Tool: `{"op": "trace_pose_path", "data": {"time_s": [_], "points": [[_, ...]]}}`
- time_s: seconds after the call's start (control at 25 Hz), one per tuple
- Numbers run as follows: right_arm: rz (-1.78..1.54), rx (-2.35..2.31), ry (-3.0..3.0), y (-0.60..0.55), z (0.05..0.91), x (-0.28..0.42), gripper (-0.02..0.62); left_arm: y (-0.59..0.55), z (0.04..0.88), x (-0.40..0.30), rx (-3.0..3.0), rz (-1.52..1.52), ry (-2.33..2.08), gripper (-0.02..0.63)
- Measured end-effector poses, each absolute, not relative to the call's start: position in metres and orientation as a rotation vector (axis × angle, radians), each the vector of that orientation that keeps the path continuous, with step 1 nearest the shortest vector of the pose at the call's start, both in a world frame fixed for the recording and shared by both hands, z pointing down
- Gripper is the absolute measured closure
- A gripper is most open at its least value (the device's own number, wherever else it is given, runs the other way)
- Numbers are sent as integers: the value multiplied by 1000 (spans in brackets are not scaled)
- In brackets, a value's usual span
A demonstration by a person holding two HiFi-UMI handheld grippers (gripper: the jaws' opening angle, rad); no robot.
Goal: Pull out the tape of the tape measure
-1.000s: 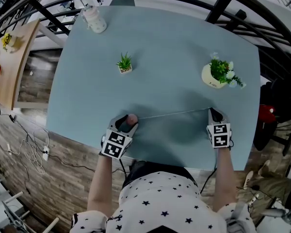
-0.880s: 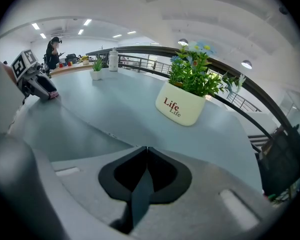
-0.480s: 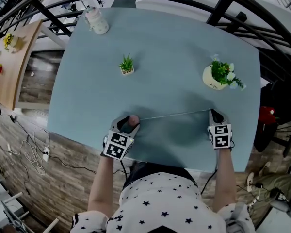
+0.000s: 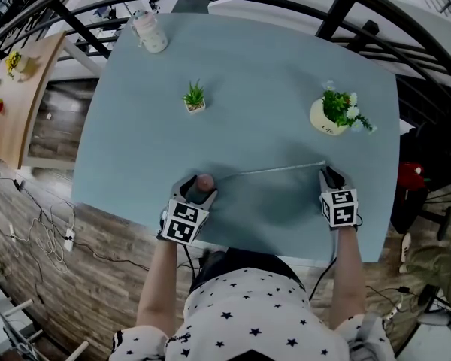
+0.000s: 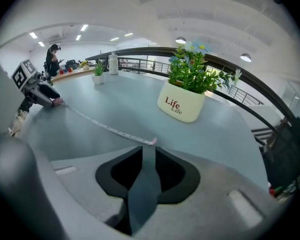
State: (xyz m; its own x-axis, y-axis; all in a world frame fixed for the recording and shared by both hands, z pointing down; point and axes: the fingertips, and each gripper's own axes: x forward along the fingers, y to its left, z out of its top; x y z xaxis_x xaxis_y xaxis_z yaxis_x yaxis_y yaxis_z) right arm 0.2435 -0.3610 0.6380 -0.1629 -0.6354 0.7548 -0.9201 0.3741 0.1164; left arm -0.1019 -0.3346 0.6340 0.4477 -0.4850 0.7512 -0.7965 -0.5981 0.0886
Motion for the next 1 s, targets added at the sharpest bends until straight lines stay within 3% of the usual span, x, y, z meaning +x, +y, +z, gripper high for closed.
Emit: {"op": "trace_pose_path", "data": {"time_s": [0.16, 0.84, 1.0], "points": [[475, 1356, -1904, -350, 632, 241, 506, -328, 628, -103, 2261, 943, -1116, 336], [322, 1418, -2068, -296, 568, 191, 505, -275, 576, -109, 2304, 754, -1224, 336], [280, 1425, -2131, -279, 546, 170, 505, -258, 564, -113, 2311, 710, -1272, 370]]}}
